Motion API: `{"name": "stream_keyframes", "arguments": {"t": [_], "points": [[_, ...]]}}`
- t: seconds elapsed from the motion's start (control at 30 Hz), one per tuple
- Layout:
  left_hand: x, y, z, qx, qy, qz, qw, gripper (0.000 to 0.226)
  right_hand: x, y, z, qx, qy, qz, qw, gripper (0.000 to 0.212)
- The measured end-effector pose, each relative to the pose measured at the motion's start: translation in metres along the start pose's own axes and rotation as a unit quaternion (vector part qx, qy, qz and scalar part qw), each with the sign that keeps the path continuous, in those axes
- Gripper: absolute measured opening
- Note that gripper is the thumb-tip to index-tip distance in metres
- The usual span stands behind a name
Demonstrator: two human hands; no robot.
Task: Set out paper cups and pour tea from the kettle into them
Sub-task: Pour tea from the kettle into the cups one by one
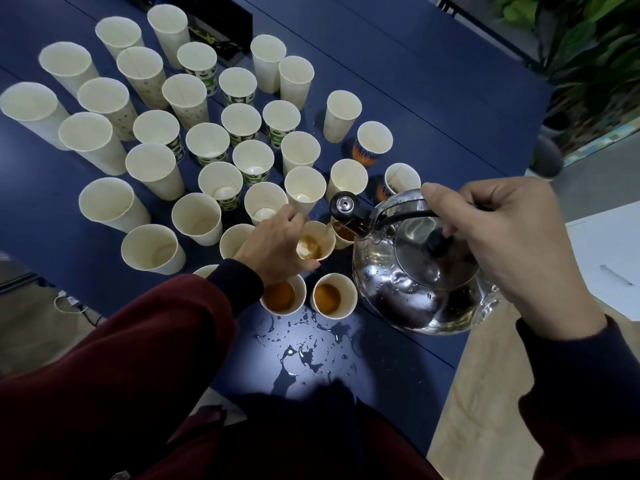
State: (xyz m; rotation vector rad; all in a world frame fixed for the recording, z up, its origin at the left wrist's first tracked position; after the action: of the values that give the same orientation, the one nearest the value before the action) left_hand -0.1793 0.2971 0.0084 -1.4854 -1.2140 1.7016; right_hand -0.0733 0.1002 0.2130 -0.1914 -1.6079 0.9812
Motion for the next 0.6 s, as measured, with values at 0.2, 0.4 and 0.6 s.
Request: {"name": "stream_keyframes", "arguments": {"t": [0.2,0.4,0.6], "points": [[0.002,0.0019,0.0008,0.003,0.005,0.008,1.0,0.071,-0.0003,0.001,0.0014,0.005,-0.001,0.005,1.0,0.056],[0.001,0.0025,0.0021,0.002,0.003,0.005,1.0,0.066,-0.0008,0.0028,0.0019,0.005,-0.001,-0.003,1.0,0.056],[0.0021,-0.0031,0.0,0.014,-0.004,0.017,1.0,0.072,-0.0015,0.005,-0.0021,-0.005,0.009,-0.013,1.0,0.054]]}}
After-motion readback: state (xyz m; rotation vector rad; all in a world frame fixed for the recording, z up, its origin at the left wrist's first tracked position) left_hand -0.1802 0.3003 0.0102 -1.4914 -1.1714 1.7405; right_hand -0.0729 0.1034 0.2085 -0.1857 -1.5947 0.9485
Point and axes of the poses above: each hand's wrist, its own z-axis away from the middle knuckle, its own y-axis out of the palm, x = y × z, the point moved 1 cm from there along -z, towards the middle knuckle, and after that the axes turned 4 degrees about -z, right-handed, at the moved point
